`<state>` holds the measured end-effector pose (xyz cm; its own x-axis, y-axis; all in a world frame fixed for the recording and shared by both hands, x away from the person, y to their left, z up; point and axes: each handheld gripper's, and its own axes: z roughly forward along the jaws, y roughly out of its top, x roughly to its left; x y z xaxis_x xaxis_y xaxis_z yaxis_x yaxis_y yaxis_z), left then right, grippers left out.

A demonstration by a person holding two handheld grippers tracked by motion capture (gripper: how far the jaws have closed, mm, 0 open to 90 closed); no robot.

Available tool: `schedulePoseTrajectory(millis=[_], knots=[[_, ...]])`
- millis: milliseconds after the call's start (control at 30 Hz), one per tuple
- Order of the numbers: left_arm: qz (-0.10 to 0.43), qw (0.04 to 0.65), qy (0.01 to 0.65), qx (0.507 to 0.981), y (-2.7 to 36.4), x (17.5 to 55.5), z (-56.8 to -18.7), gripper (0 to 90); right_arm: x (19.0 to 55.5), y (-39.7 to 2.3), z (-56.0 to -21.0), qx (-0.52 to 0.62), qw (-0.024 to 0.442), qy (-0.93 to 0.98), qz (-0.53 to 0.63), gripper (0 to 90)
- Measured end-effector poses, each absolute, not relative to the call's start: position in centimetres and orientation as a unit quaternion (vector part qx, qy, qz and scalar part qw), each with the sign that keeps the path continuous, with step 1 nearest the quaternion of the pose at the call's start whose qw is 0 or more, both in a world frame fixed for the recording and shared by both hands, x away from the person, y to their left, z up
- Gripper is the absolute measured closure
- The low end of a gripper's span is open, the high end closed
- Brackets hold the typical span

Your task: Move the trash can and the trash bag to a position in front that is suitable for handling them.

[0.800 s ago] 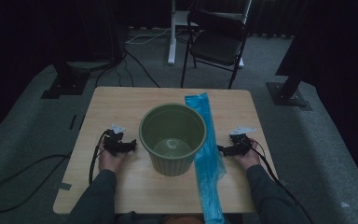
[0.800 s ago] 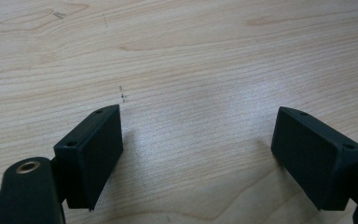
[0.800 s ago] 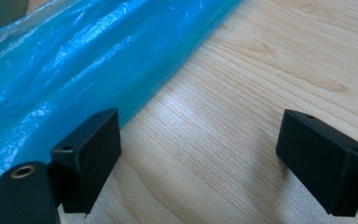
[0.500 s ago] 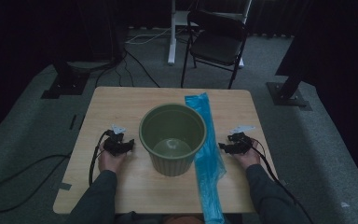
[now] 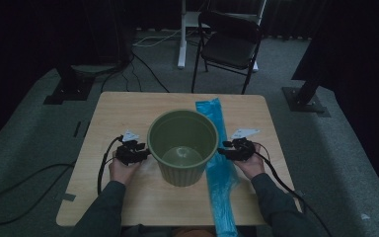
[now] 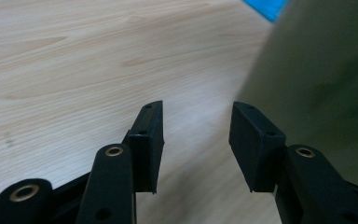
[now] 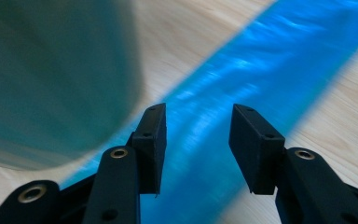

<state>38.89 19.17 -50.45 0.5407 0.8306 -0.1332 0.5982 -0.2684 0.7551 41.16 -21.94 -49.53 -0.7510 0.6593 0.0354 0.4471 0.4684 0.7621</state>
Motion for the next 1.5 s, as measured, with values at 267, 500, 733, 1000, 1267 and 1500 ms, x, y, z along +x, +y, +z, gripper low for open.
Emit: schedulePoseTrajectory(millis=[267,500,733,1000,1267,1500], knots=[[0.154,0.4,0.44,0.789,18.1,38.4,-49.9,54.6,41.3,-18.8,-49.0,0.297,0.118,0.857,0.403,58.9],[0.163,0.397,0.45,0.783,19.2,38.3,-49.5,54.3,41.5,-17.6,-49.0,0.292,0.106,0.86,0.405,58.9],[0.171,0.397,0.463,0.774,20.1,38.1,-49.3,53.4,41.6,-16.4,-49.4,0.283,0.11,0.869,0.39,49.9],[0.173,0.393,0.459,0.778,19.8,38.3,-49.4,53.2,43.6,-15.4,-52.0,0.325,0.152,0.886,0.293,48.4],[0.172,0.395,0.459,0.777,19.8,38.4,-49.4,53.0,43.1,-16.3,-52.4,0.309,0.156,0.9,0.263,48.4],[0.172,0.395,0.46,0.777,19.8,38.4,-49.4,53.1,41.7,-19.3,-52.1,0.301,0.137,0.912,0.243,48.0]])
